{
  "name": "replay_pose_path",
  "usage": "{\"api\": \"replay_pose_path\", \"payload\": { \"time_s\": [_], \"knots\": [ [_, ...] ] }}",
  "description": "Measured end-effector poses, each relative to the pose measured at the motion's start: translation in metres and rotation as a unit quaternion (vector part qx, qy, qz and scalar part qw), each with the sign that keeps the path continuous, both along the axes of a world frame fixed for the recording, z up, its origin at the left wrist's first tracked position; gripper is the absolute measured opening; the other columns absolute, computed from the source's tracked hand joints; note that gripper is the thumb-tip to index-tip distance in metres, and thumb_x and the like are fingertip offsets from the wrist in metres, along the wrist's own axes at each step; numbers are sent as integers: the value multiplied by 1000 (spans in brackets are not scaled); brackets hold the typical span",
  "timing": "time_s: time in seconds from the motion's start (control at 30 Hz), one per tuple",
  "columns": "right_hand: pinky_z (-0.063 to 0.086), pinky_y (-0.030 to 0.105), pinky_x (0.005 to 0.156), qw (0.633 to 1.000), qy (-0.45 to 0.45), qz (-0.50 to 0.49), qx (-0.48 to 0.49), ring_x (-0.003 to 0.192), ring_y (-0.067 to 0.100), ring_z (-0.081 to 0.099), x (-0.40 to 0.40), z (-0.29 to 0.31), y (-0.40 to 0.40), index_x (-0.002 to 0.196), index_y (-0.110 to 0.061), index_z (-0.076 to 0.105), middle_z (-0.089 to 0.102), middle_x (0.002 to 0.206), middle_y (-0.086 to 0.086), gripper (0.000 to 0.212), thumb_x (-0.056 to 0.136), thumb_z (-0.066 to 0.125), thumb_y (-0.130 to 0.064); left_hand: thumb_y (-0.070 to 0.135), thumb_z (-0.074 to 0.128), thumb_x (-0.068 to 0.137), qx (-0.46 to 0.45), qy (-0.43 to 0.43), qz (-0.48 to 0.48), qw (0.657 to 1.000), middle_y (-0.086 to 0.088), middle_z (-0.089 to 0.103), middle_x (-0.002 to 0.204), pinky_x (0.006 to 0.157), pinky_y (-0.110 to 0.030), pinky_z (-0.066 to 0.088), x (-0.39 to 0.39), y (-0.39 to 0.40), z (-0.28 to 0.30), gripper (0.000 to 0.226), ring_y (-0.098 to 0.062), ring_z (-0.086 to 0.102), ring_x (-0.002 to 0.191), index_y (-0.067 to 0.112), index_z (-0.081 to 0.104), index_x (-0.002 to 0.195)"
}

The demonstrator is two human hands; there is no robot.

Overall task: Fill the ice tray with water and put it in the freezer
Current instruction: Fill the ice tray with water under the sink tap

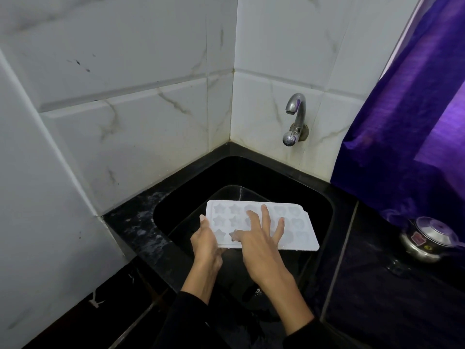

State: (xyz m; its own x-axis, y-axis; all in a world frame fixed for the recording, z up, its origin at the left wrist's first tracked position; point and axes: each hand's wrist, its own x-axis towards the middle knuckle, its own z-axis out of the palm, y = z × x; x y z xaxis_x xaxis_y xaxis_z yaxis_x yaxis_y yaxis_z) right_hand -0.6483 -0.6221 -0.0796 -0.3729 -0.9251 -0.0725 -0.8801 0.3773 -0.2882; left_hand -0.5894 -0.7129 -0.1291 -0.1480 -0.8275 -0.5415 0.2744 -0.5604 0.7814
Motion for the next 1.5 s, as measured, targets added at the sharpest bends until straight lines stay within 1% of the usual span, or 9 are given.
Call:
{"api": "replay_pose_path", "payload": {
  "time_s": [0.2, 0.37, 0.6, 0.93, 1.0, 1.13, 1.33, 1.4, 1.5],
  "knots": [
    [-13, 60, 115, 999, 15, 14, -50, 145, 33, -25, 5, -3, -6, 121, -24, 44, 2, 157, 12, 59, 79, 47, 18, 43, 41, 100, -1, 1, 0, 1000, -12, 70, 92, 70, -38, 56, -1, 0, 1, 42, -26, 68, 80, 7, 63, 101],
    [-16, 63, 112, 998, 29, 45, -23, 144, 35, -26, 10, -13, -18, 129, -28, 52, -4, 161, 12, 47, 92, 55, 0, 44, 41, 99, -8, 1, -3, 1000, -12, 71, 89, 75, -39, 57, -2, 2, 1, 43, -27, 69, 82, 7, 64, 95],
    [-16, 64, 111, 997, 51, 52, -9, 144, 37, -25, 8, -22, -23, 126, -31, 58, -1, 162, 11, 34, 95, 58, -16, 43, 41, 99, -7, 11, 1, 1000, -10, 70, 84, 63, -34, 54, -1, 4, 0, 41, -25, 68, 77, 10, 63, 87],
    [-15, 63, 112, 997, 42, 59, 2, 146, 35, -22, 7, -21, -26, 126, -28, 60, 3, 161, 10, 36, 94, 57, -11, 43, 42, 99, 5, 11, -6, 1000, -12, 70, 89, 67, -36, 55, -1, 3, -3, 41, -27, 68, 80, 8, 63, 93],
    [-13, 58, 115, 998, -10, 54, -21, 147, 30, -16, 2, -18, -22, 125, -31, 59, 7, 160, 7, 49, 89, 55, 3, 43, 42, 99, 2, 11, -10, 1000, -14, 70, 92, 71, -38, 56, 0, 0, -5, 42, -28, 68, 80, 7, 64, 96],
    [12, 40, 118, 985, -86, -38, -147, 143, 17, 19, -23, -13, -13, 124, -28, 53, 24, 153, -1, 60, 79, 46, 11, 43, 40, 100, 7, 12, -5, 1000, -11, 68, 91, 70, -41, 56, 1, -4, -3, 39, -27, 67, 81, 11, 60, 91],
    [33, 46, 109, 914, -50, -323, -239, 136, 25, 38, -85, -39, 2, 139, -17, 42, 34, 151, 7, 45, 95, 50, -24, 42, 40, 100, 11, 24, -5, 1000, -10, 66, 89, 69, -45, 55, 4, -12, 1, 36, -27, 65, 79, 13, 57, 88],
    [44, 45, 97, 871, -187, -398, -220, 124, 28, 49, -100, -45, 9, 136, -16, 43, 44, 143, 7, 48, 95, 51, -41, 42, 39, 100, 11, 25, -14, 1000, -11, 67, 90, 70, -46, 55, 4, -13, 0, 37, -29, 66, 82, 12, 57, 89],
    [57, 42, 76, 717, -513, -420, -218, 96, 25, 65, -109, -48, 16, 112, -14, 58, 66, 110, 9, 37, 92, 57, -45, 43, 38, 100, 5, 10, -35, 999, -12, 67, 93, 73, -47, 55, 2, -14, -3, 38, -30, 66, 85, 12, 58, 91]
  ]
}}
